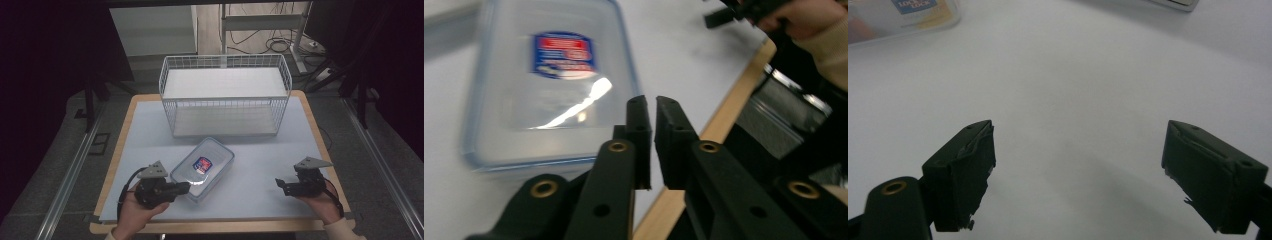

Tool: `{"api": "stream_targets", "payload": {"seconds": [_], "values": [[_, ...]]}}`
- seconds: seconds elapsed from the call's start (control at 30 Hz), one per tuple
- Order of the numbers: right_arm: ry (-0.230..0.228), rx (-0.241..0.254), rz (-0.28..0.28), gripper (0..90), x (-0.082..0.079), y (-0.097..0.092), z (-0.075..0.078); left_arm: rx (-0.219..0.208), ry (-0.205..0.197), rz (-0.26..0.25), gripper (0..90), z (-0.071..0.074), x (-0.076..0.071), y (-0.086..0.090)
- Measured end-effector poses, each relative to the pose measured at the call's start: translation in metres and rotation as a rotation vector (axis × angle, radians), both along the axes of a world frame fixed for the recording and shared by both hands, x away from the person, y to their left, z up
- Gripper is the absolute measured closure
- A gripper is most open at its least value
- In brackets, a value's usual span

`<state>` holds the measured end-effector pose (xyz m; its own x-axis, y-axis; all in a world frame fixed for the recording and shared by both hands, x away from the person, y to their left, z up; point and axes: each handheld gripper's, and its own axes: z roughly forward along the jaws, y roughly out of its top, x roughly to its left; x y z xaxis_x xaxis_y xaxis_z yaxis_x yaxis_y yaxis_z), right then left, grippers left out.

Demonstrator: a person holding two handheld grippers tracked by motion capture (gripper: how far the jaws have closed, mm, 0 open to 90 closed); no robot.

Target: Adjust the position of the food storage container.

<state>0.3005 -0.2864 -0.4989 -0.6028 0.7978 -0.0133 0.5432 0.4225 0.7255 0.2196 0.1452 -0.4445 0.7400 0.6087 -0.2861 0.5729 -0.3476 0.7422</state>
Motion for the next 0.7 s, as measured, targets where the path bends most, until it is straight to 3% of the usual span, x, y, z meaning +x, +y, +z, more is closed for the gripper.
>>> {"api": "stream_targets", "payload": {"seconds": [0.13,0.23,0.33,0.57,0.7], "values": [[0.001,0.000,-0.001,13.8,0.000,0.000,0.000,0.024,0.024,-0.037,88.0,-0.007,-0.002,-0.019],[0.000,-0.003,0.002,13.8,0.000,0.000,0.000,0.076,0.027,-0.056,88.6,-0.014,-0.005,-0.034],[0.002,-0.005,0.002,13.8,0.000,0.000,-0.001,0.100,0.038,-0.071,89.0,-0.021,-0.006,-0.044],[0.001,-0.006,0.011,13.8,-0.001,0.002,-0.002,0.183,0.045,-0.079,89.2,-0.038,-0.008,-0.061],[0.004,-0.012,0.011,13.8,0.000,0.002,-0.003,0.197,0.041,-0.064,88.9,-0.042,-0.007,-0.061]]}}
